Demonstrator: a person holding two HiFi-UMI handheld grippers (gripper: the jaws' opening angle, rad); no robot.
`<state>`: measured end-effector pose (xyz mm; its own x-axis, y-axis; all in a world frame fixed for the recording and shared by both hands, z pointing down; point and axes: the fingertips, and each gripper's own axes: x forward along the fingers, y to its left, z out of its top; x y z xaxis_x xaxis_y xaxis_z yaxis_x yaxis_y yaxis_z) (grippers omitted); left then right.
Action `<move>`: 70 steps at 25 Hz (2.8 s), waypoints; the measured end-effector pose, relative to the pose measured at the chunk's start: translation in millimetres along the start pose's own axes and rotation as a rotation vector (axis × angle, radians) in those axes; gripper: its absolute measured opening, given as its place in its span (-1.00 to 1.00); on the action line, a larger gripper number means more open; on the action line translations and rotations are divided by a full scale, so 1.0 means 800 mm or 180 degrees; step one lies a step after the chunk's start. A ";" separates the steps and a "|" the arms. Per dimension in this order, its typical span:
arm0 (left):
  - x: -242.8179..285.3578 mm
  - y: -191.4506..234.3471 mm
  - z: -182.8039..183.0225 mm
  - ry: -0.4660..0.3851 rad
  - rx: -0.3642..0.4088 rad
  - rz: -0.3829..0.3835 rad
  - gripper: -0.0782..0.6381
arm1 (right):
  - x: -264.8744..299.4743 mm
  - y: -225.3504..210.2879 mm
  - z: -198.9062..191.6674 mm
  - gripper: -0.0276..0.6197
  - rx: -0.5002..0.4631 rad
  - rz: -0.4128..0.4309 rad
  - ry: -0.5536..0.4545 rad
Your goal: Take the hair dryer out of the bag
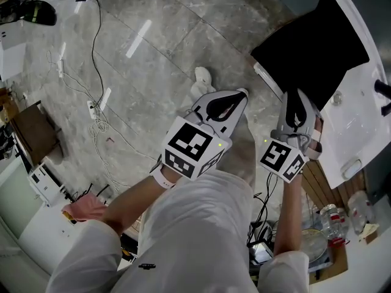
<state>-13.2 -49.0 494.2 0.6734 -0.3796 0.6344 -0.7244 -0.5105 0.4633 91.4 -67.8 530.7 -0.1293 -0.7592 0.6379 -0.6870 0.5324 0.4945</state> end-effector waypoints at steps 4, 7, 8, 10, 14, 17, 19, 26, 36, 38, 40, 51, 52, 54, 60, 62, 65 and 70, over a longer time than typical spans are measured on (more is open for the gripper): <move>0.003 -0.005 -0.003 0.0029 0.0017 -0.0031 -0.76 | -0.007 -0.014 0.005 -0.81 0.0249 0.0053 -0.0058; 0.009 -0.008 -0.008 0.0087 0.0066 -0.0065 -0.76 | -0.012 -0.026 0.017 -0.82 0.0574 0.0215 -0.0194; 0.011 -0.009 -0.010 0.0114 0.0092 -0.0060 -0.76 | -0.014 -0.030 0.022 -0.82 0.0709 0.0279 -0.0238; 0.015 -0.012 -0.009 0.0114 0.0139 -0.0039 -0.76 | -0.018 -0.042 0.031 -0.82 0.1017 0.0384 -0.0324; 0.028 -0.026 0.002 0.0068 0.0281 -0.0110 -0.76 | -0.029 -0.074 0.041 -0.82 0.1462 0.0417 -0.0488; 0.040 -0.040 0.011 0.0066 0.0412 -0.0217 -0.74 | -0.034 -0.092 0.044 -0.82 0.1516 0.0448 -0.0585; 0.050 -0.049 0.016 0.0071 0.0498 -0.0260 -0.53 | -0.036 -0.103 0.047 -0.82 0.1591 0.0445 -0.0640; 0.092 -0.075 0.038 0.0076 0.0730 -0.0358 -0.30 | -0.040 -0.129 0.053 -0.82 0.1863 0.0505 -0.0817; 0.140 -0.087 0.070 -0.0031 0.0856 -0.0166 -0.07 | -0.046 -0.139 0.044 -0.82 0.2324 0.0503 -0.0878; 0.150 -0.086 0.074 0.0010 0.0882 -0.0145 -0.07 | -0.042 -0.147 0.038 -0.82 0.2455 0.0359 -0.0833; 0.162 -0.084 0.077 0.0065 0.0943 -0.0120 -0.07 | -0.037 -0.153 0.038 -0.82 0.2527 0.0289 -0.0839; 0.208 -0.068 0.075 0.0319 0.1229 0.0043 -0.01 | -0.022 -0.162 0.035 -0.82 0.2612 0.0229 -0.0841; 0.208 -0.067 0.077 0.0302 0.1231 0.0044 -0.01 | -0.021 -0.163 0.032 -0.82 0.2628 0.0220 -0.0826; 0.207 -0.066 0.081 0.0251 0.1265 0.0049 -0.01 | -0.020 -0.167 0.027 -0.82 0.2655 0.0204 -0.0813; 0.215 -0.055 0.086 0.0222 0.1467 0.0258 0.05 | -0.016 -0.177 0.018 -0.82 0.2709 0.0228 -0.0869; 0.223 -0.052 0.081 0.0294 0.1503 0.0281 0.07 | -0.014 -0.176 0.015 -0.82 0.2709 0.0254 -0.0893; 0.239 -0.049 0.064 0.0670 0.1547 0.0258 0.11 | -0.014 -0.179 0.014 -0.82 0.2717 0.0316 -0.0894; 0.255 -0.034 0.057 0.0736 0.1558 0.0339 0.11 | -0.006 -0.170 0.011 -0.82 0.2812 0.0479 -0.0891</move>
<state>150.2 -147.5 582.9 0.5101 -0.2976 0.8070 -0.5962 -0.7986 0.0823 179.3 -140.0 455.2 -0.3494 -0.8290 0.4367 -0.9281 0.2424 -0.2825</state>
